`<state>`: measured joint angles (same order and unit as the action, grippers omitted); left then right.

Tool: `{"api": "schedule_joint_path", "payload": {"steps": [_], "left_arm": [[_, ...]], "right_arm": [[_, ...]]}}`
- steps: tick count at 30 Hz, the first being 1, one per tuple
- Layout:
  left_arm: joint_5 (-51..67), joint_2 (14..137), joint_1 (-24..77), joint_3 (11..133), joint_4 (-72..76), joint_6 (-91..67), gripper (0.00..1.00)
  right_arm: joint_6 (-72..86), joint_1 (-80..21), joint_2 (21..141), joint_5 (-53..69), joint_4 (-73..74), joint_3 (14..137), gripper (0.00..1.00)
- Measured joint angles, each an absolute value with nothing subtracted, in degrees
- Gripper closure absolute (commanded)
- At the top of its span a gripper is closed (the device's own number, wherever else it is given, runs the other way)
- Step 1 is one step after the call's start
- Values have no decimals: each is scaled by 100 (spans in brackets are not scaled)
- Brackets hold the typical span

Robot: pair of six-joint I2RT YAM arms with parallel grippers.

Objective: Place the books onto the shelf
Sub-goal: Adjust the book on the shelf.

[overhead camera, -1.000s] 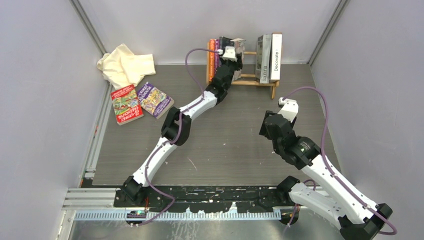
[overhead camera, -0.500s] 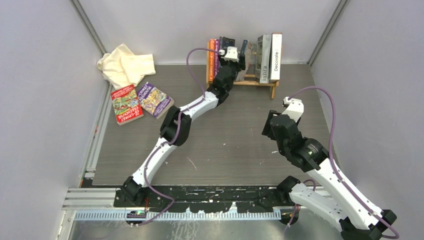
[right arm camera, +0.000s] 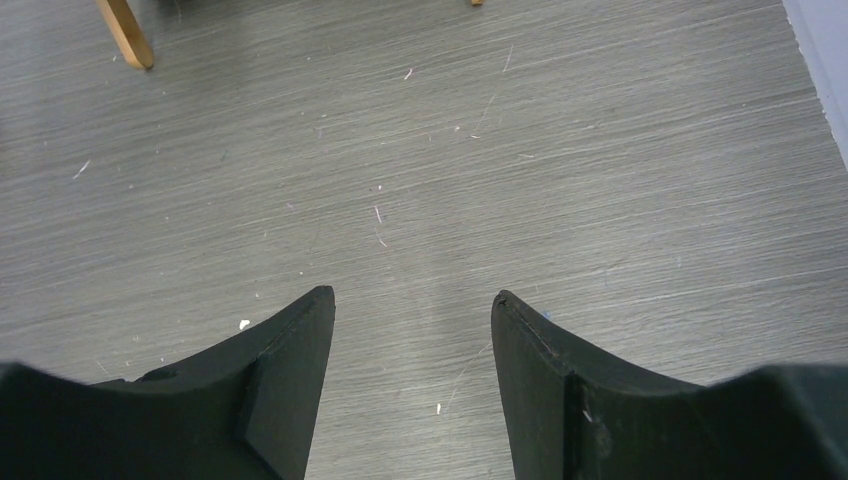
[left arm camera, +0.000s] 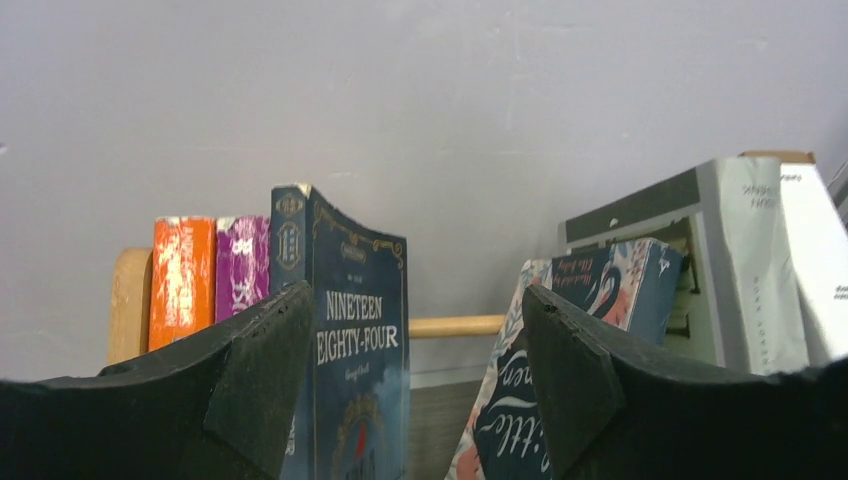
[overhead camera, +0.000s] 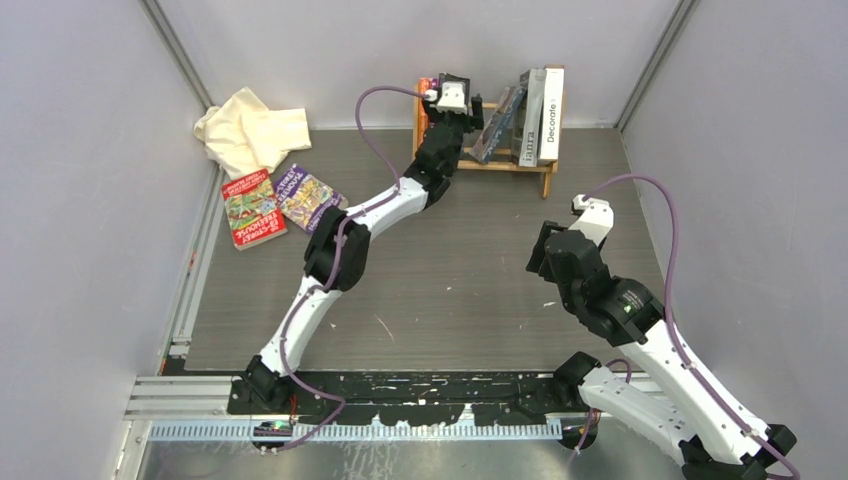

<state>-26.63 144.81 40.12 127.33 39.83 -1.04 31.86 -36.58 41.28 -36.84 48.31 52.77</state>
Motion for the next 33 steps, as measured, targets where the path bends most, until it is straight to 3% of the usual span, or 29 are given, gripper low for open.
{"api": "schedule_joint_path", "payload": {"steps": [12, 18, 26, 33], "left_arm": [[-3157, 13277, 4073, 10919, 4125, -97, 21], [-4132, 11428, 4434, 9271, 3933, 5, 18], [-4805, 8125, 5148, 7485, 1632, -1590, 17], [-4995, 6355, 5105, 6093, 204, -2679, 17]], "right_arm": [[3124, -3658, 4984, -3691, 4547, 5902, 34], [2976, -3645, 6191, -3667, 4071, 6615, 31], [2810, -3422, 7824, -3507, 3658, 8117, 15], [2722, -3242, 9649, -3413, 3336, 9332, 15]]}}
